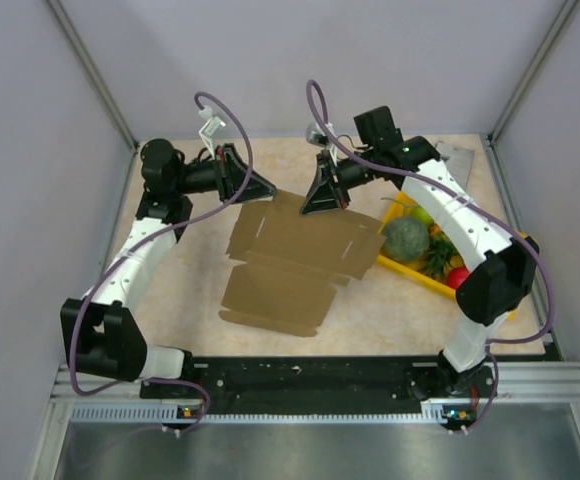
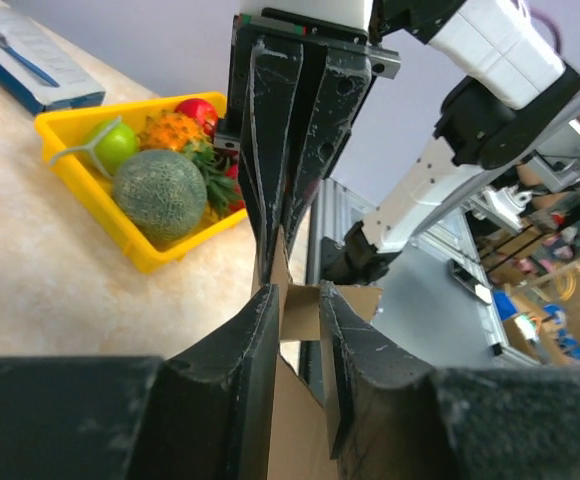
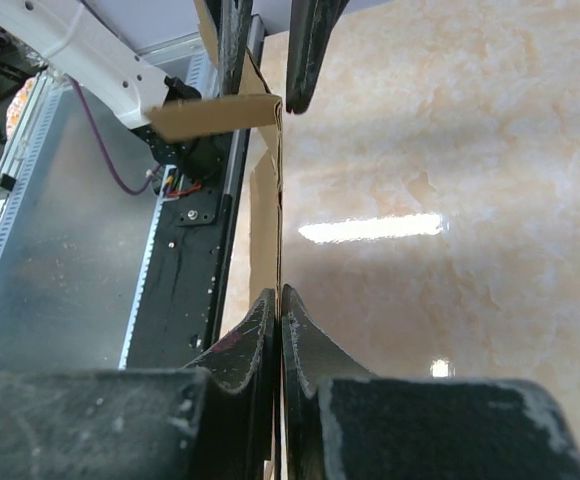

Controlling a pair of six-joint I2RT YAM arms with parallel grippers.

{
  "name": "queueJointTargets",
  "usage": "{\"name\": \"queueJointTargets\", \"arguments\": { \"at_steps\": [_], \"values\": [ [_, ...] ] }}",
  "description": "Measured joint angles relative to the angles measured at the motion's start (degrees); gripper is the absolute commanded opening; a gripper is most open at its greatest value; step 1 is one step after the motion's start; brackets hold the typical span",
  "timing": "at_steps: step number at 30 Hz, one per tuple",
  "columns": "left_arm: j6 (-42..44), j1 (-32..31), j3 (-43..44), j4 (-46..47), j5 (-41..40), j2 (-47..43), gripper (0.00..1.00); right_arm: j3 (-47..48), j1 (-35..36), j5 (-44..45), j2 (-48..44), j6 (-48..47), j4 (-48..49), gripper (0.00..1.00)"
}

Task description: Fold the paper box

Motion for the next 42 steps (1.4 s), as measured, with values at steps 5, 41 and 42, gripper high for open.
{"name": "queueJointTargets", "arguments": {
  "at_steps": [5, 41, 42],
  "values": [
    [13.5, -2.7, 6.0, -16.4, -1.7, 0.0, 0.27, 0.7, 0.0, -0.9, 0.0, 0.1, 0.0, 0.00],
    [23.7, 7.5, -7.5, -40.0, -35.6, -31.3, 0.58, -2.2, -1.6, 3.0, -2.7, 3.0, 3.1, 0.00],
    [23.0, 7.8, -10.3, -39.9, -37.4, -34.4, 0.57, -2.4, -2.0, 3.0, -3.0, 3.2, 3.3, 0.00]
  ]
}}
